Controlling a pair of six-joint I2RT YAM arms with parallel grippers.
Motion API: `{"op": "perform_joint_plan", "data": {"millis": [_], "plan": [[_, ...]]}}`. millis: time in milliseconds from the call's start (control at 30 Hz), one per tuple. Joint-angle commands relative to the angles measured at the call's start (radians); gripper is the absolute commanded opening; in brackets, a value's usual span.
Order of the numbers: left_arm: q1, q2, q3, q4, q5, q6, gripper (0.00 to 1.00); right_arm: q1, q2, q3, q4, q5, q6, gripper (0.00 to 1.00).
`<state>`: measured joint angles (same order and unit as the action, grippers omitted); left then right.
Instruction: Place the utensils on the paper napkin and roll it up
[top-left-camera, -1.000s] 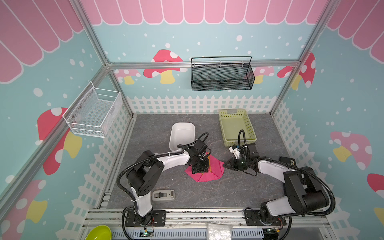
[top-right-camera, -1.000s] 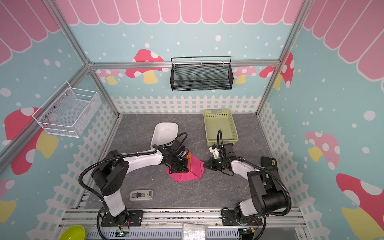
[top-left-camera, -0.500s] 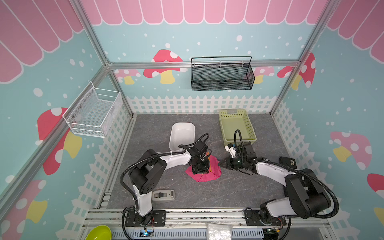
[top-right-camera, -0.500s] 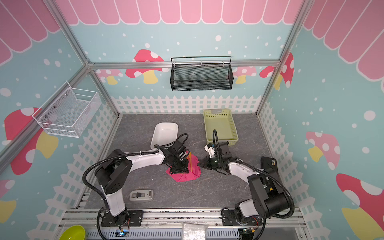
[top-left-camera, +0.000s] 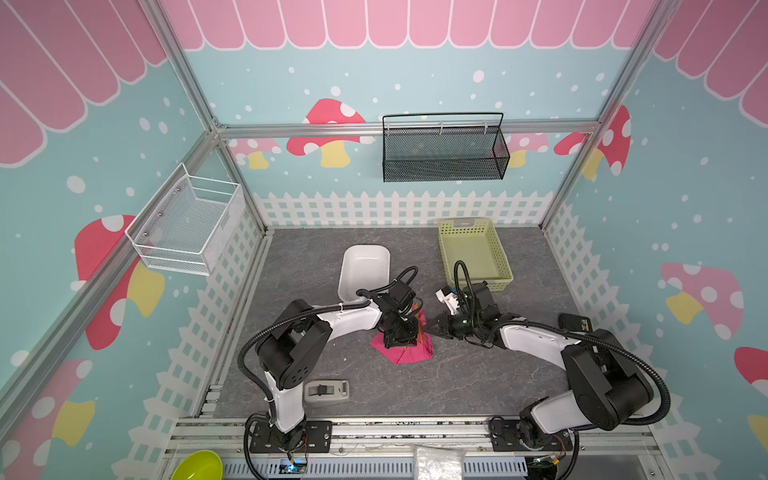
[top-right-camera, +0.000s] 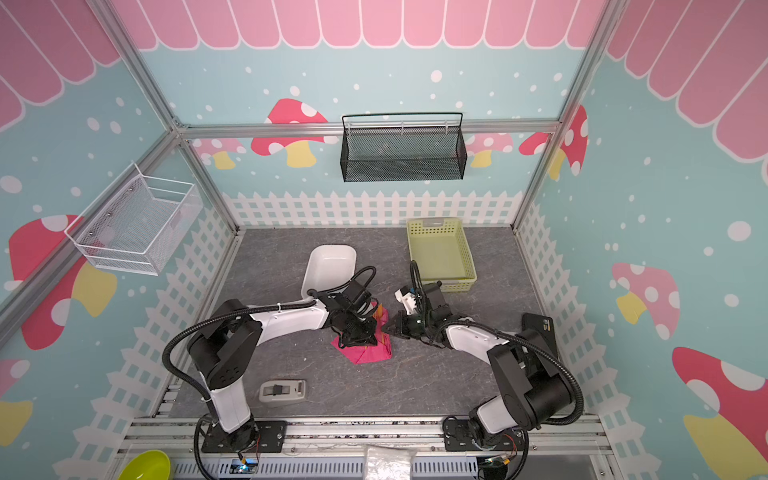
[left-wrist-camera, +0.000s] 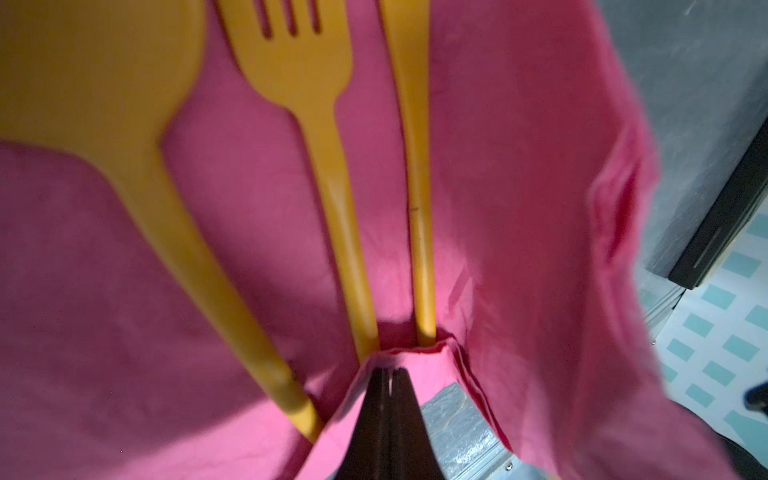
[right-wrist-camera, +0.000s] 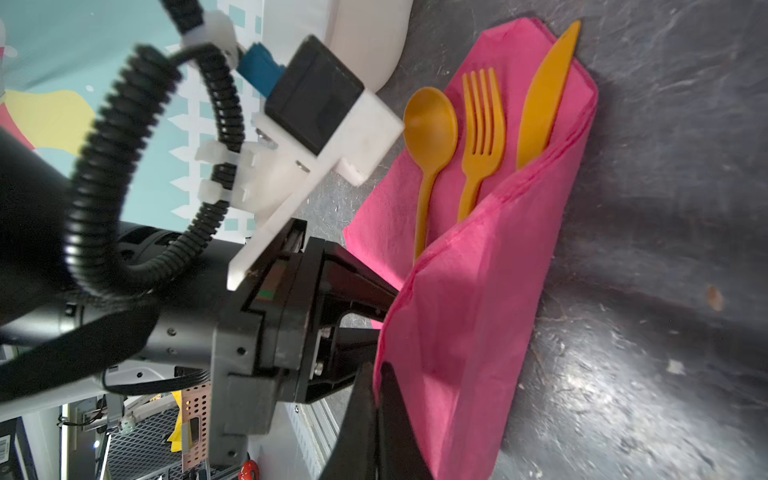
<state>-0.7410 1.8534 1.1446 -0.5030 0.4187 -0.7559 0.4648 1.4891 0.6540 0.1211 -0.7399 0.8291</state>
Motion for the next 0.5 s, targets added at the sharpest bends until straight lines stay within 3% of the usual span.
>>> {"op": "perform_joint_plan", "data": {"millis": [0,467], "plan": [[0.004,-0.060,-0.020,-0.005,-0.020,-0.011,0.04,0.017,0.030,0.031,0.036,0.007,0.029,0.00],[0.050,-0.169,-0.132,-0.043,-0.076,-0.018,0.04,0.071,0.129,0.068,0.086,-0.005,0.049,0.00]]}}
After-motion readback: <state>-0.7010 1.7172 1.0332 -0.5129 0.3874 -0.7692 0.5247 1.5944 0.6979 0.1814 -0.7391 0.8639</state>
